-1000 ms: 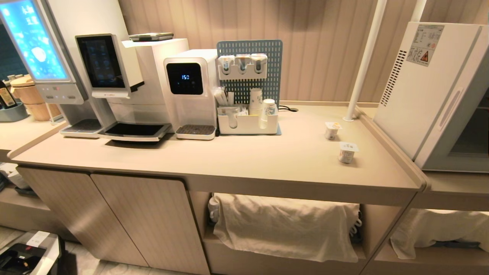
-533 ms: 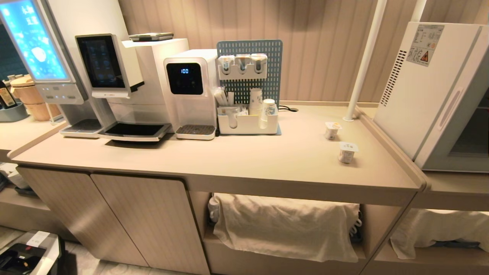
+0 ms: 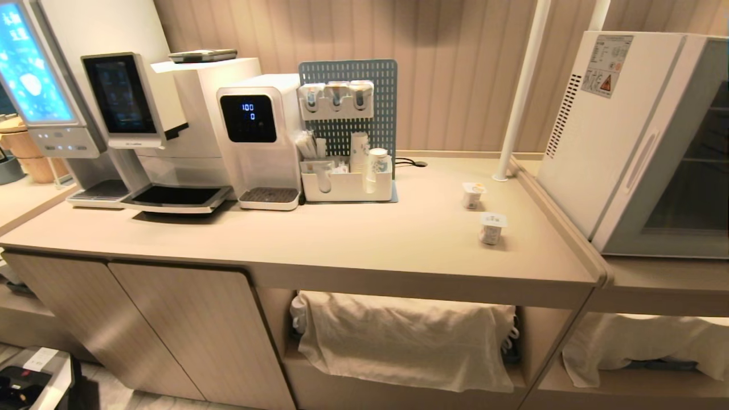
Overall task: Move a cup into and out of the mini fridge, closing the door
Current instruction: Open the freezer door
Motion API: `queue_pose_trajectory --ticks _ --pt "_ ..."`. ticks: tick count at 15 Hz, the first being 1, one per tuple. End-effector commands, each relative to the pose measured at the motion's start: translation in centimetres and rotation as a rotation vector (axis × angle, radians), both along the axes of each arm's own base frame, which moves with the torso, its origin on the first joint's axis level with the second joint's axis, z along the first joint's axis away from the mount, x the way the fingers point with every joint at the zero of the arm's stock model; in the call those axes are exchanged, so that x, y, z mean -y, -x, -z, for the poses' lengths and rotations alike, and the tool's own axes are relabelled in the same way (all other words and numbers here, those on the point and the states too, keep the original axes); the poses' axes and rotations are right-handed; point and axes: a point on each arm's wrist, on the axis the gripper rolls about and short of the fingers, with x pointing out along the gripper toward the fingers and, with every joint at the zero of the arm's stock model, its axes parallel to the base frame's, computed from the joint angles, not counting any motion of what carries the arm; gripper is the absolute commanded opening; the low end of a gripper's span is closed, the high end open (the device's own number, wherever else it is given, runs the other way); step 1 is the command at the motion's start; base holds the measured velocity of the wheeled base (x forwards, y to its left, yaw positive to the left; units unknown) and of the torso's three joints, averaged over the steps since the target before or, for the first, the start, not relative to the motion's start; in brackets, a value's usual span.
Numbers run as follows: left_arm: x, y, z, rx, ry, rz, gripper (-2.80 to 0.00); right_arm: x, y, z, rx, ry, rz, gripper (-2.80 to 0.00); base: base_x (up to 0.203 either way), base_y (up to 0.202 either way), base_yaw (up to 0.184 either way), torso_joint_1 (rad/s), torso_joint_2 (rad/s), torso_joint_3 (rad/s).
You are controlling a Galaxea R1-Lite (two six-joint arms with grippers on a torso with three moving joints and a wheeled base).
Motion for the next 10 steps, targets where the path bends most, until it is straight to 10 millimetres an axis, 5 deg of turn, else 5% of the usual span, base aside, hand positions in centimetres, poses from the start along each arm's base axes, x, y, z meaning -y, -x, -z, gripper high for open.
queue_pose_trajectory --ticks 1,10 --pt "0.00 0.00 0.00 0.001 0.001 -0.001 -2.80 0.00 0.00 0.00 0.000 0.000 0.000 -2.80 0.000 -0.200 0.000 0.002 0.00 0.001" --pt "0.00 0.00 0.00 0.001 0.001 -0.001 -2.80 0.00 0.00 0.00 0.000 0.000 0.000 -2.80 0.000 -0.192 -0.002 0.000 0.00 0.003"
